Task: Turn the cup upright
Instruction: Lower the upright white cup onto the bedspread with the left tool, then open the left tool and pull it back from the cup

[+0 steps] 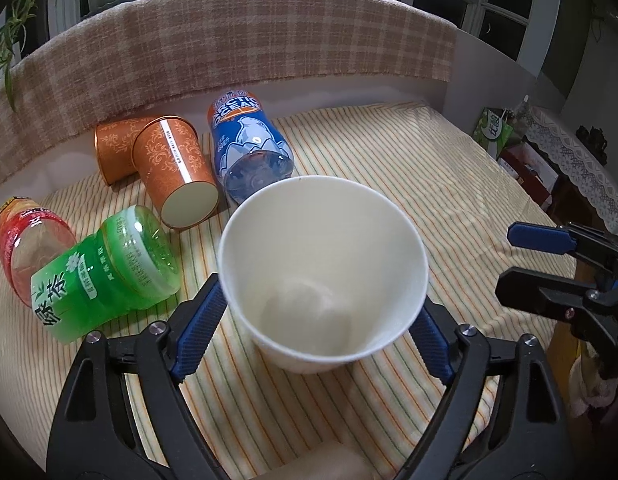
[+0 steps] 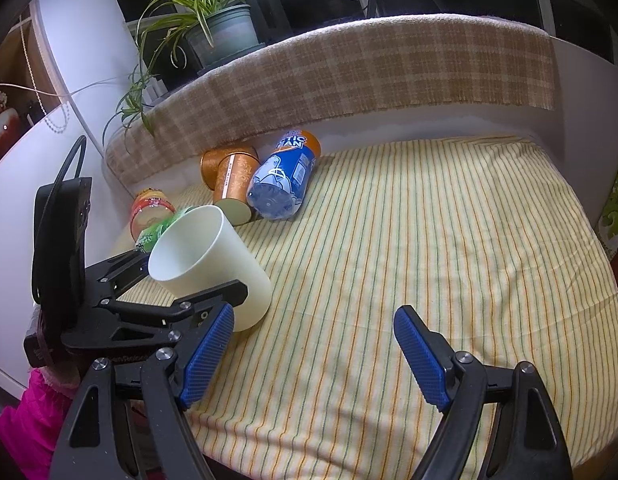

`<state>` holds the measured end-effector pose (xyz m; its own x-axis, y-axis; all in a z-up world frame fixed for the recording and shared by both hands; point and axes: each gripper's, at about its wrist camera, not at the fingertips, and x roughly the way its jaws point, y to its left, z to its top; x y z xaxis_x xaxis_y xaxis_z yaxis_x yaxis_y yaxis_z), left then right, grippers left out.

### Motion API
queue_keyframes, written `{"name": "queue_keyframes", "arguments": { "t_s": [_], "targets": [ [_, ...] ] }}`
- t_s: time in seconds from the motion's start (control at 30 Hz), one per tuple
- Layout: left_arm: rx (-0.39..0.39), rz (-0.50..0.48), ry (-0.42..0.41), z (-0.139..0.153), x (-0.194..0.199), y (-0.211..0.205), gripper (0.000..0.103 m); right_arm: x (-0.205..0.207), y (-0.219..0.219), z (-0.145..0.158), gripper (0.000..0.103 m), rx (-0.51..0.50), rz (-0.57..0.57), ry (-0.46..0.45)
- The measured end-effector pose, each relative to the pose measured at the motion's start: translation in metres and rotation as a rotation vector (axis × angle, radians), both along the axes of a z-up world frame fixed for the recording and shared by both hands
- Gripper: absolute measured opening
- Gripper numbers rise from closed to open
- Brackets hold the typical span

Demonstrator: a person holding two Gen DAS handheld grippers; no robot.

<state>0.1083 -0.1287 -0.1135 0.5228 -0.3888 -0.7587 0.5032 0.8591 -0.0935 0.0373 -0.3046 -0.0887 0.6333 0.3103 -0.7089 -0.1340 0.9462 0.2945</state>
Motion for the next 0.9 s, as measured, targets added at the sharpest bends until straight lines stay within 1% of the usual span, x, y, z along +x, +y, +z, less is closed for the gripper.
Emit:
{"name": "queue_keyframes", "arguments": {
  "t_s": [0.23, 0.33, 0.47, 0.67, 0.83, 0.9],
  "targets": [
    [0.001, 0.026, -0.008, 0.003, -0.012, 0.02, 0.09, 0.0, 0.008, 0.007, 0.085, -0.021, 0.006, -0.03],
    [0.008, 0.042, -0.032, 0.007, -0.021, 0.03, 0.09, -0.001, 0.014, 0.01, 0.085, -0.036, 0.014, -0.047],
    [-0.002, 0.041, -0.042, 0.011, -0.029, 0.038, 0.09, -0.001, 0.024, 0.012, 0.085, -0.061, 0.031, -0.068],
    [-0.03, 0.044, -0.047, 0.02, -0.04, 0.046, 0.09, -0.003, 0.032, 0.016, 0.085, -0.053, 0.045, -0.08],
    [-0.059, 0.084, -0.096, 0.039, -0.058, 0.059, 0.09, -0.008, 0.038, 0.025, 0.085, -0.078, 0.048, -0.12],
    [-0.086, 0.129, -0.134, 0.049, -0.068, 0.07, 0.09, -0.011, 0.041, 0.03, 0.085, -0.096, 0.042, -0.146]
  ]
}}
